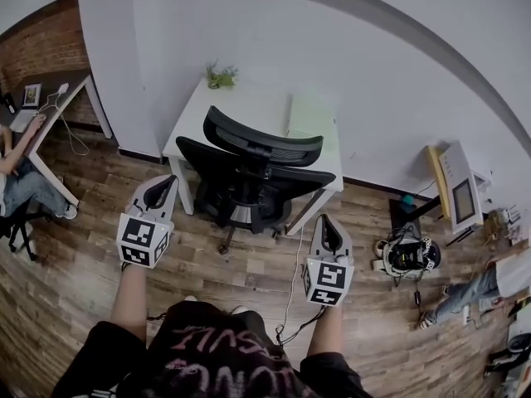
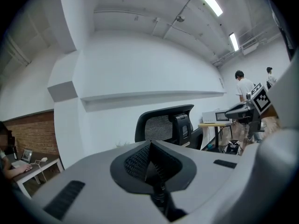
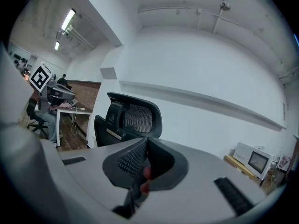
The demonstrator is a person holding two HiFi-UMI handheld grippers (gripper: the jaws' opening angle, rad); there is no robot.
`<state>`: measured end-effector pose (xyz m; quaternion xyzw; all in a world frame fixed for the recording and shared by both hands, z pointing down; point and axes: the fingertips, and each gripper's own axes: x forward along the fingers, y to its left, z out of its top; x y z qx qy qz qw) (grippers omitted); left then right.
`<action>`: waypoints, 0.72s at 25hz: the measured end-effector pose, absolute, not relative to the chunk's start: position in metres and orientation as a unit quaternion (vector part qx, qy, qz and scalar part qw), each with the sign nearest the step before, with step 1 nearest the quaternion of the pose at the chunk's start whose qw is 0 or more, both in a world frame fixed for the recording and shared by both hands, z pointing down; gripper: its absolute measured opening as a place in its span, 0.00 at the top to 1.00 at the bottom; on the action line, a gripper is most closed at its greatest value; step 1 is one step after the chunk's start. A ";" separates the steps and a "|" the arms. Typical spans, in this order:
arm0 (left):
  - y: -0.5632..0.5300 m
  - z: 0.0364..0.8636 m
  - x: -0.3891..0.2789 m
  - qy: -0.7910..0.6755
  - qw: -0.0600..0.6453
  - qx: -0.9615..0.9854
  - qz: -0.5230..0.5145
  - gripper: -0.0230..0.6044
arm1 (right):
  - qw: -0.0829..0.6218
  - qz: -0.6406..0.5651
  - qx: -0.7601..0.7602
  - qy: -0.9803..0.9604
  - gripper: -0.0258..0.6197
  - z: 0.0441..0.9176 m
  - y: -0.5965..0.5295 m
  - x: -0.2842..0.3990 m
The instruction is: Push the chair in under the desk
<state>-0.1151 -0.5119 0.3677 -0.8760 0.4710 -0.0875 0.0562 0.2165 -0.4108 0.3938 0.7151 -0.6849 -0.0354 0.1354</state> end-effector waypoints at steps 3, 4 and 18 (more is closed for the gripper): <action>-0.516 0.367 -0.121 0.472 0.056 -0.876 -0.082 0.94 | 0.138 -0.036 0.718 -0.681 0.92 0.395 -0.412 0.211; -0.518 0.367 -0.122 0.472 0.058 -0.876 -0.081 0.94 | 0.139 -0.037 0.719 -0.680 0.92 0.395 -0.412 0.210; -0.532 0.362 -0.139 0.475 0.063 -0.875 -0.073 0.94 | 0.122 -0.031 0.724 -0.678 0.92 0.389 -0.421 0.200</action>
